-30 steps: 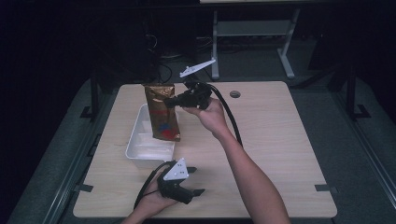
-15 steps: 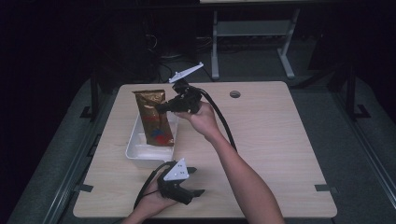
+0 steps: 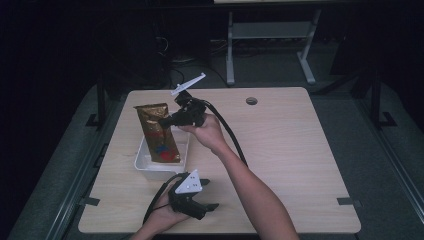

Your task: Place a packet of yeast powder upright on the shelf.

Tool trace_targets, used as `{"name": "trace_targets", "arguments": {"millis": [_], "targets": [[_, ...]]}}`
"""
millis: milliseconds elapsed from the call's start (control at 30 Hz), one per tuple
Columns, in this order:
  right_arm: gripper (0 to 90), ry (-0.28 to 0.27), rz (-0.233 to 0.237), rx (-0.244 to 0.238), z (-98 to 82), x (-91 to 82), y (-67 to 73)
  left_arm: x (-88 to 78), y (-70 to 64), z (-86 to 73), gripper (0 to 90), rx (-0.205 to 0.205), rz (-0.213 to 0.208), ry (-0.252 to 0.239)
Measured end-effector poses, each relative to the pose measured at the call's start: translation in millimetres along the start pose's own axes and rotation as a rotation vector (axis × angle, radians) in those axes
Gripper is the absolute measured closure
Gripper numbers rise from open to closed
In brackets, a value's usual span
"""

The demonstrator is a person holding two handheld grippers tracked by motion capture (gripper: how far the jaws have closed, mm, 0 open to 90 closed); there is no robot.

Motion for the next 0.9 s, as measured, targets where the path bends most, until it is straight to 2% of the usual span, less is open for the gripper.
{"name": "trace_targets", "arguments": {"millis": [433, 900], "targets": [[88.5, 0.045, 0.041, 0.0, -6.1, 23.6, -4.5, 1.4, 1.6, -2.0, 20.2, -0.003, -0.002, 0.009], [88.2, 0.056, 0.072, 0.016, -17.2, 38.7, -9.9, 2.0, 3.0, -3.4, 20.2, -0.004, -0.003, 0.018]]}}
Point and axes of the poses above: each handheld gripper's, and its own axes: x roughly forward along the jaws, z roughly out of its top, y roughly to its left, the point moved 1 cm from there along x, roughly forward along the jaws, and after that the axes turned 12 degrees about y, right-handed, at the moved point
